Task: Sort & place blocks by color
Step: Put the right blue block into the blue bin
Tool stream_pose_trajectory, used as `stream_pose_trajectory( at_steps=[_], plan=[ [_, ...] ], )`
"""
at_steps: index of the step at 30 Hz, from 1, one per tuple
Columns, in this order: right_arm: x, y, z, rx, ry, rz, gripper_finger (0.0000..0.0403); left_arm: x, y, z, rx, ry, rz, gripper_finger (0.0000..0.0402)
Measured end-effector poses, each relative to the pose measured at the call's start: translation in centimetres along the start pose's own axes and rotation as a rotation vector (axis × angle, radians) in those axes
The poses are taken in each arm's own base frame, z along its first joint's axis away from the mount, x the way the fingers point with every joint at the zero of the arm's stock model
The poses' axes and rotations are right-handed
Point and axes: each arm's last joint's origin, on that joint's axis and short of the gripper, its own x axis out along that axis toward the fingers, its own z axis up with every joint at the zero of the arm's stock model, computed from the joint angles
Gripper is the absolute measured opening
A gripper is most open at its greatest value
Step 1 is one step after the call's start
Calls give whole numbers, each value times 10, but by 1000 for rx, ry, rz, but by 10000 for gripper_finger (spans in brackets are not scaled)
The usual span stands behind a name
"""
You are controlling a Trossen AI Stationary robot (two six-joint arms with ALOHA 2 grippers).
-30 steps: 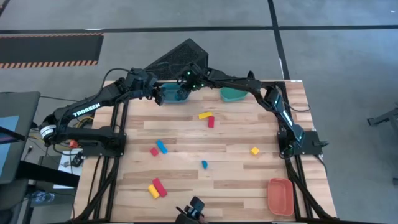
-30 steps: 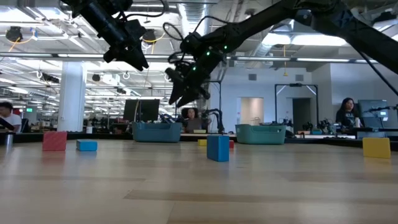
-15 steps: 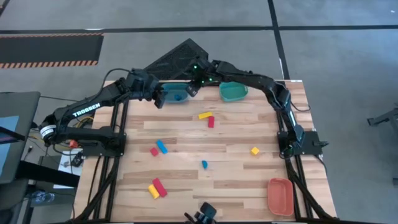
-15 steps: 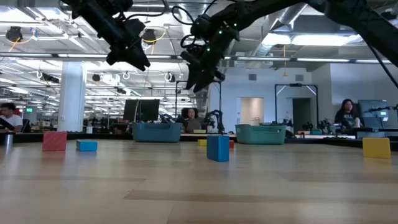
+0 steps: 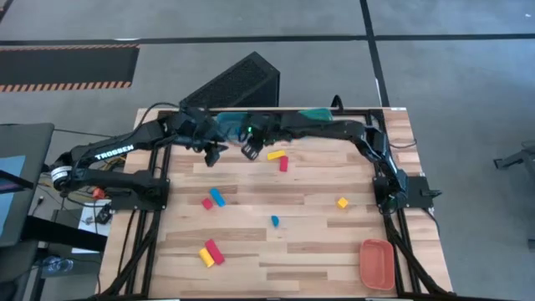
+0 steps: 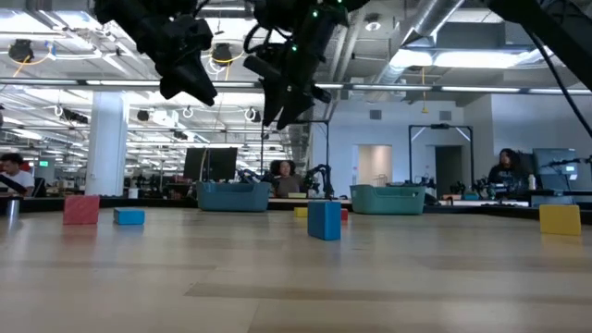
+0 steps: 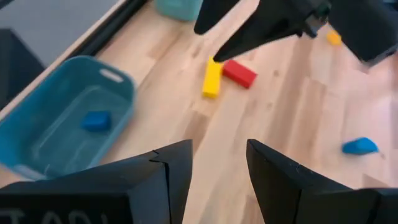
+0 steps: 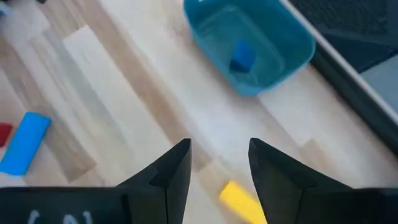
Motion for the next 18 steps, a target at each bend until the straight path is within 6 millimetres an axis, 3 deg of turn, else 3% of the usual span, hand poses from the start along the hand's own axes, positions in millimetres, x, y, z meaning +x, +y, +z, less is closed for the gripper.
stream_pose_trajectory(
  at_steps=[10, 18],
  plan=[
    [-30, 69, -51, 82, -1, -182, 181, -18, -14, -46, 14, -130, -86, 139],
    [-43, 101, -69, 280, -27, -107, 180, -40, -20, -64, -23, -257, -137, 139]
  ],
)
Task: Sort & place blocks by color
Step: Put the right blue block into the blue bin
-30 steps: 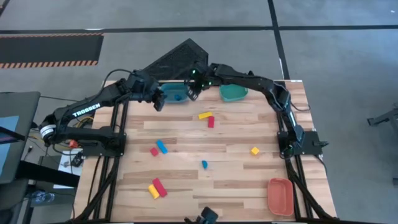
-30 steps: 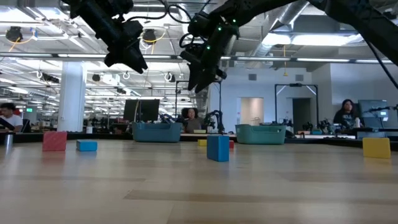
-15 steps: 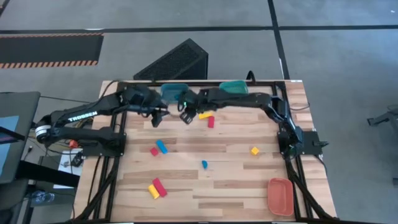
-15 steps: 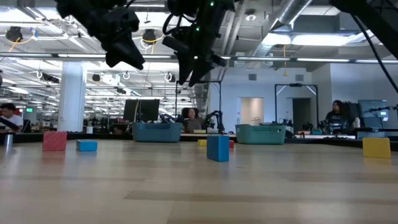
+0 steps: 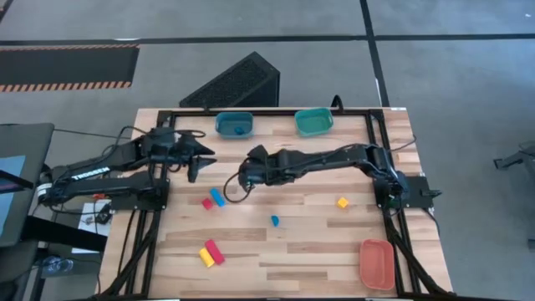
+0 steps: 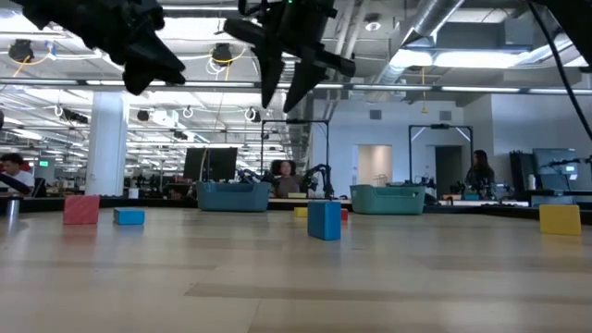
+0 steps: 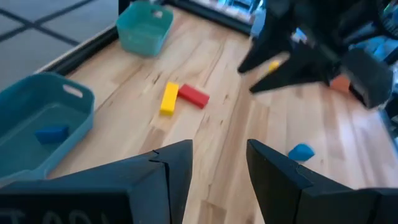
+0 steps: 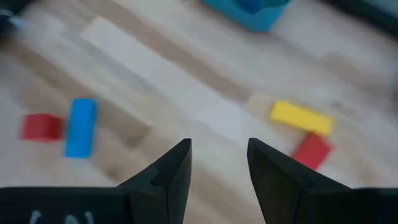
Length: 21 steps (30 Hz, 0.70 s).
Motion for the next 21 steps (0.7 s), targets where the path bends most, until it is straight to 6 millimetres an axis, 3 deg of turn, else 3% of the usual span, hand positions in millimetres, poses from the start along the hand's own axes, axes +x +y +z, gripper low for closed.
stream_pose_trajectory(
  at_steps=[4, 11, 16, 21],
  plan=[
    [-8, 13, -11, 39, 45, 96, 187, -9, -6, -3, 6, -44, -36, 139],
    [-3, 36, -46, 84, 129, 138, 193, -14, -14, -20, -74, -69, -113, 139],
    [-21, 59, -81, 51, 146, 211, 193, -11, -22, -41, -187, -87, -238, 139],
    [-33, 63, -104, 65, 208, 202, 193, -7, -30, -59, -251, -69, -354, 139]
  ],
)
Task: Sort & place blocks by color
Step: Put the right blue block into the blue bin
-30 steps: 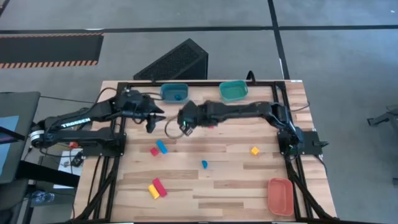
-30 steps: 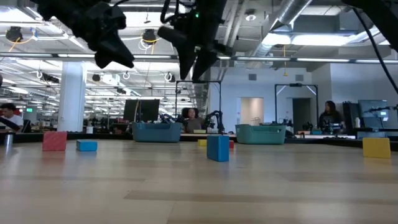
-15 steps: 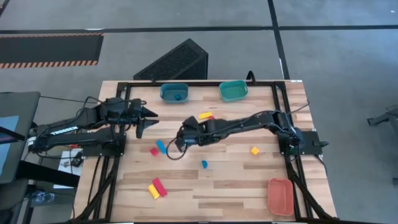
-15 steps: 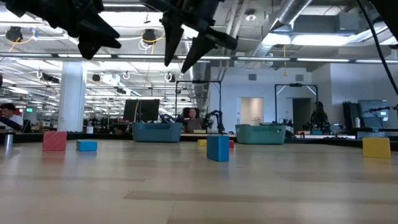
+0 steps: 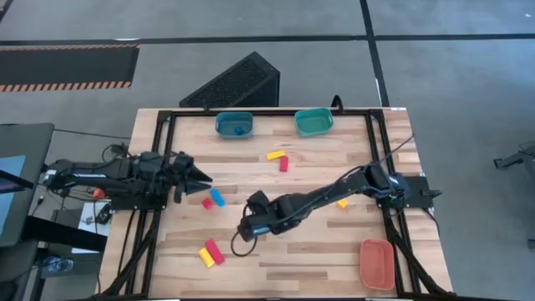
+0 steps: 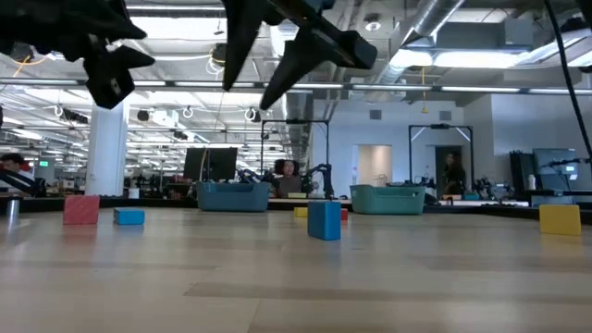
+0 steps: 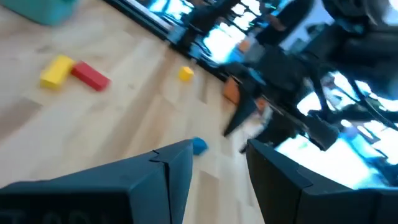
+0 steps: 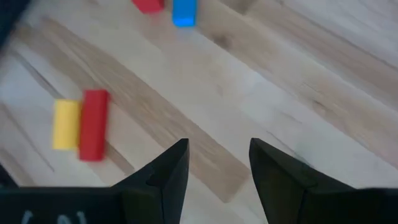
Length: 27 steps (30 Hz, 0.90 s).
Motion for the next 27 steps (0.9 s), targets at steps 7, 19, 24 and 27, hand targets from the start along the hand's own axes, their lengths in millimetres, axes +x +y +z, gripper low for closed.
stream_pose_trajectory(
  at_steps=[7, 19, 24, 27],
  plan=[
    [-11, -2, -34, 60, 84, -82, 193, 1, -3, -5, 98, 3, 2, 139],
    [14, -49, 40, 10, 269, -107, 176, 0, 3, 8, 468, -182, 260, 139],
    [11, -57, 86, 14, 239, 78, 176, -2, 8, 17, 507, -242, 319, 139],
    [10, -60, 98, -11, 227, 127, 176, -3, 11, 20, 501, -257, 324, 139]
  ],
)
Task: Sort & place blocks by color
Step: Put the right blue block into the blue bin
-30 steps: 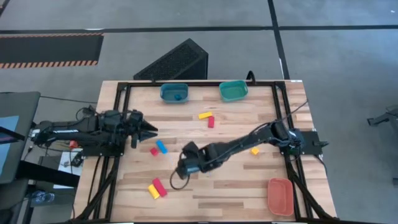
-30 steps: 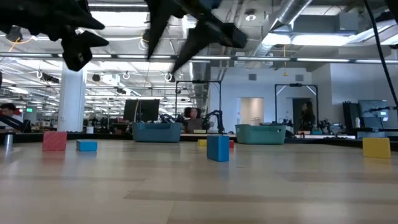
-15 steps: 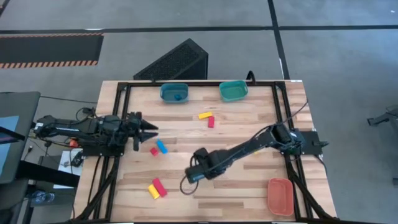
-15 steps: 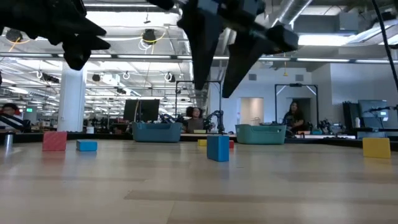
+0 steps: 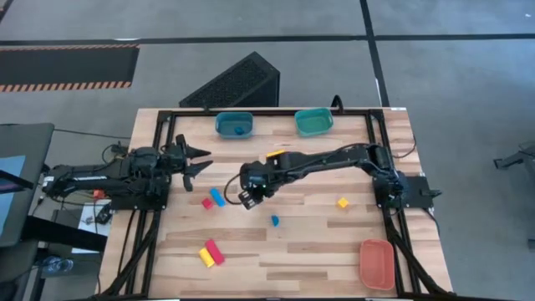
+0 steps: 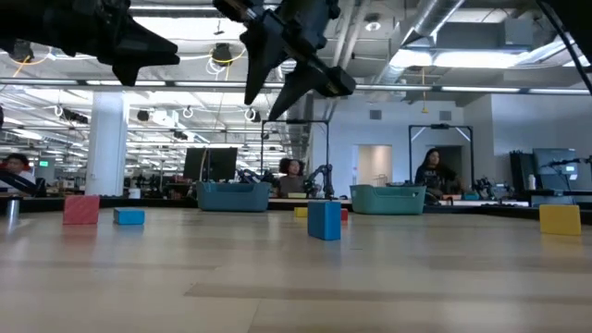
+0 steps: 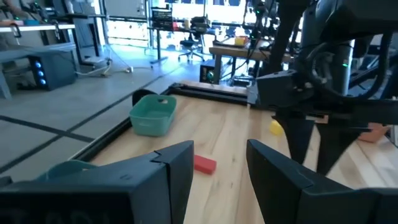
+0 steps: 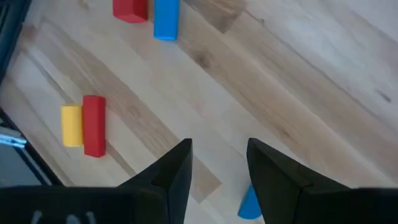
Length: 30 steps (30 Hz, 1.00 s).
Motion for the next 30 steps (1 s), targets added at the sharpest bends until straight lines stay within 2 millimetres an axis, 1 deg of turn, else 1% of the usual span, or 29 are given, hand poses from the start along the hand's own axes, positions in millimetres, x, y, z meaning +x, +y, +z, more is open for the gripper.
stream_pose_trajectory(
  at_steps=[5, 7, 10, 12, 13, 15, 16, 18, 20, 22, 24, 26, 28, 30],
  plan=[
    [-7, -16, 7, -38, 42, -82, 178, 1, 5, 0, -27, 5, -3, 139],
    [-20, -21, 9, -64, 34, -105, 176, 0, 6, 1, -41, 0, -9, 139],
    [-48, -25, 10, -109, -35, -119, 172, -2, 6, 1, -55, -5, -23, 139],
    [-60, -34, 6, -116, -70, -129, 170, -3, 6, 2, -67, -12, -28, 139],
    [-62, -40, 3, -110, -81, -122, 169, -4, 6, 2, -79, -20, -30, 139],
    [-61, -54, -6, -73, -122, -81, 167, -7, 7, 3, -98, -33, -32, 139],
    [-59, -60, -10, -48, -157, -34, 166, -7, 7, 4, -104, -37, -33, 139],
    [-57, -70, -18, 9, -250, 95, 165, -10, 7, 4, -109, -38, -33, 139],
    [-57, -76, -25, 56, -341, 241, 163, -11, 7, 3, -109, -38, -33, 139],
    [-57, -82, -30, 83, -400, 336, 161, -11, 7, 3, -109, -38, -33, 139],
    [-56, -88, -35, 91, -432, 345, 158, -11, 7, 3, -109, -38, -33, 139],
    [-53, -92, -38, 66, -439, 318, 157, -11, 7, 4, -101, -40, -30, 139],
    [-53, -93, -38, -6, -453, 297, 157, -9, 7, 4, -95, -46, -26, 139],
    [-54, -90, -38, -129, -484, 301, 157, -9, 7, 5, -96, -54, -27, 139]
  ],
)
